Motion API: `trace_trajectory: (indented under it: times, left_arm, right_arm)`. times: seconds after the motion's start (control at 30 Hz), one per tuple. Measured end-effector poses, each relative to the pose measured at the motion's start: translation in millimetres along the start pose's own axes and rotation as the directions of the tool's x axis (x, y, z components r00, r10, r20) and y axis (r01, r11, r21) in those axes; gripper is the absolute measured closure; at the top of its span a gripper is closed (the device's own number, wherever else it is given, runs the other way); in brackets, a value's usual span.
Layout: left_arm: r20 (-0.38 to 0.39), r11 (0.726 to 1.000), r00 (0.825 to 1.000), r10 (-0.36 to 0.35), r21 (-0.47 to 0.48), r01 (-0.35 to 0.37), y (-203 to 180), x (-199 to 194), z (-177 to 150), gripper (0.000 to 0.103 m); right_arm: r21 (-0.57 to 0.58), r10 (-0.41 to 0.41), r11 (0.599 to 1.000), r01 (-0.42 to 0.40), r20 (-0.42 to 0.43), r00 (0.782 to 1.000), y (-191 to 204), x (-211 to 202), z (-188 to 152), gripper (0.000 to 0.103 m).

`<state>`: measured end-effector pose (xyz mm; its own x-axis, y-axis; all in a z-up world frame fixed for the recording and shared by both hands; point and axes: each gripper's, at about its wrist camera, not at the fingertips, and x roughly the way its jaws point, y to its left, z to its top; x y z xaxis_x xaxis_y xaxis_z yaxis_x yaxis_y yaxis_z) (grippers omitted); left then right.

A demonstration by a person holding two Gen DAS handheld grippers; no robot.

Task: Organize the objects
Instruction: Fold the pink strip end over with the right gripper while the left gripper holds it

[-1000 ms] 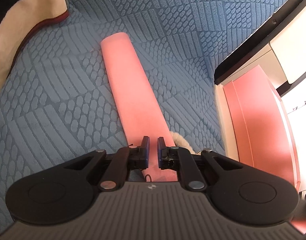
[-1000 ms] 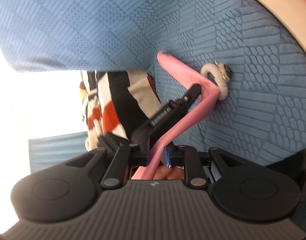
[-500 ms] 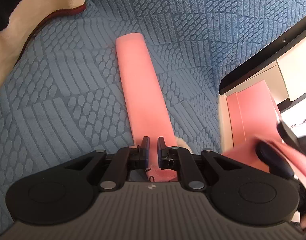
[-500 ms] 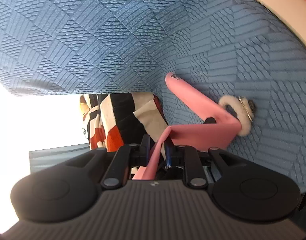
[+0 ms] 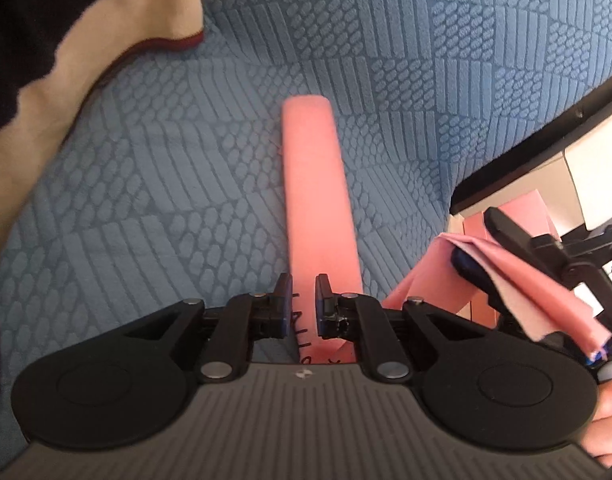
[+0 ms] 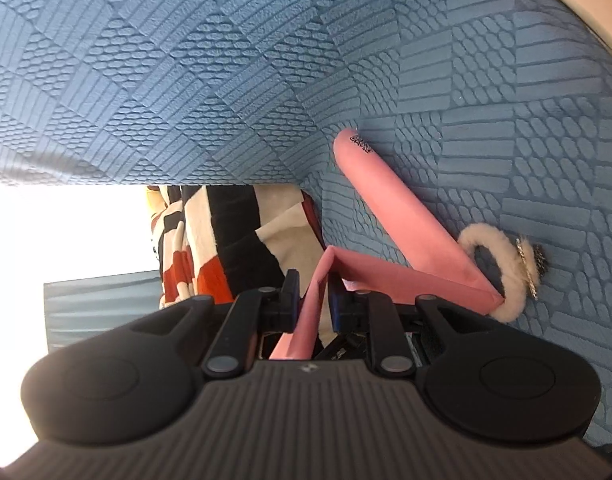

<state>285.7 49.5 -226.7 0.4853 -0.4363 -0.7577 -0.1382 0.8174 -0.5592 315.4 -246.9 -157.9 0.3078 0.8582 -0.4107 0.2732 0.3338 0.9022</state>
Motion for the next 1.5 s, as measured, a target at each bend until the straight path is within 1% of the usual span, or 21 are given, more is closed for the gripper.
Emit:
trace_trajectory:
  times: [0.1,0.17,0.2,0.27,0.3,0.43,0.6,0.7,0.77,0.9,0.93,1.0,1.1,1.17,1.23,1.37,1.5]
  left_arm:
    - [0.005,1.000,1.000,-0.016,-0.021,0.016,5,-10,1,0.089]
    - [0.000,0.999,1.000,-0.023,-0.025,0.023,6,-18,0,0.078]
    - [-0.001,0.999,0.999,-0.034,-0.035,0.034,7,-22,-1,0.067]
    - [0.017,0.998,0.998,-0.061,-0.021,0.062,5,-30,-3,0.057]
    - [0.025,0.997,0.997,-0.071,-0.004,0.071,2,-33,-4,0.057]
    - [0.040,0.995,0.998,-0.058,0.081,0.054,-11,-34,-8,0.057]
    - [0.057,0.996,0.997,-0.060,0.076,0.056,-11,-42,-9,0.057]
    - [0.053,0.997,0.996,-0.074,0.037,0.072,-5,-47,-10,0.054]
    - [0.065,0.997,0.995,-0.080,0.020,0.079,-2,-49,-10,0.054]
    - [0.065,0.989,0.987,-0.149,0.034,0.147,-6,-44,-7,0.052]
    - [0.062,0.987,0.986,-0.154,0.044,0.152,-8,-40,-6,0.052]
    - [0.052,0.987,0.988,-0.148,0.076,0.144,-14,-32,-4,0.052]
    - [0.019,0.981,0.989,-0.147,0.132,0.143,-27,-14,-1,0.052]
    - [0.021,0.980,0.992,-0.128,0.154,0.124,-32,-6,-1,0.052]
    - [0.026,0.981,0.992,-0.123,0.156,0.117,-34,0,-3,0.052]
    - [0.033,0.980,0.992,-0.122,0.161,0.115,-35,5,-4,0.058]
    - [0.046,0.977,0.994,-0.097,0.194,0.087,-41,8,-6,0.065]
  right_arm:
    - [-0.002,-0.004,1.000,0.004,-0.004,1.000,0,4,2,0.084]
    - [-0.001,-0.006,1.000,0.006,-0.006,1.000,0,6,3,0.085]
    - [0.000,-0.006,1.000,0.006,-0.007,1.000,0,7,3,0.085]
    - [0.002,-0.006,1.000,0.006,-0.006,1.000,-1,8,4,0.085]
    - [0.003,-0.005,1.000,0.005,-0.005,1.000,-2,9,5,0.084]
    - [0.008,-0.009,1.000,0.009,-0.004,1.000,-2,12,5,0.084]
    - [0.018,-0.006,1.000,0.006,-0.005,1.000,-3,15,8,0.084]
    - [0.020,-0.005,1.000,0.005,-0.010,1.000,-4,18,9,0.084]
    - [0.019,-0.006,1.000,0.006,-0.013,1.000,-5,20,10,0.084]
    - [0.023,-0.013,1.000,0.014,-0.011,1.000,-4,25,12,0.084]
    - [0.027,-0.015,1.000,0.015,-0.010,1.000,-4,26,12,0.084]
    - [0.037,-0.016,0.999,0.016,-0.008,1.000,-4,28,14,0.084]
    - [0.043,-0.020,0.999,0.021,-0.009,1.000,-5,31,16,0.084]
    - [0.044,-0.024,0.999,0.024,-0.006,1.000,-5,32,18,0.084]
    - [0.052,-0.027,0.998,0.026,0.000,1.000,-7,33,20,0.084]
    - [0.055,-0.034,0.998,0.033,0.007,0.999,-9,31,23,0.083]
    - [0.028,-0.043,0.999,0.043,0.007,0.999,-5,31,23,0.082]
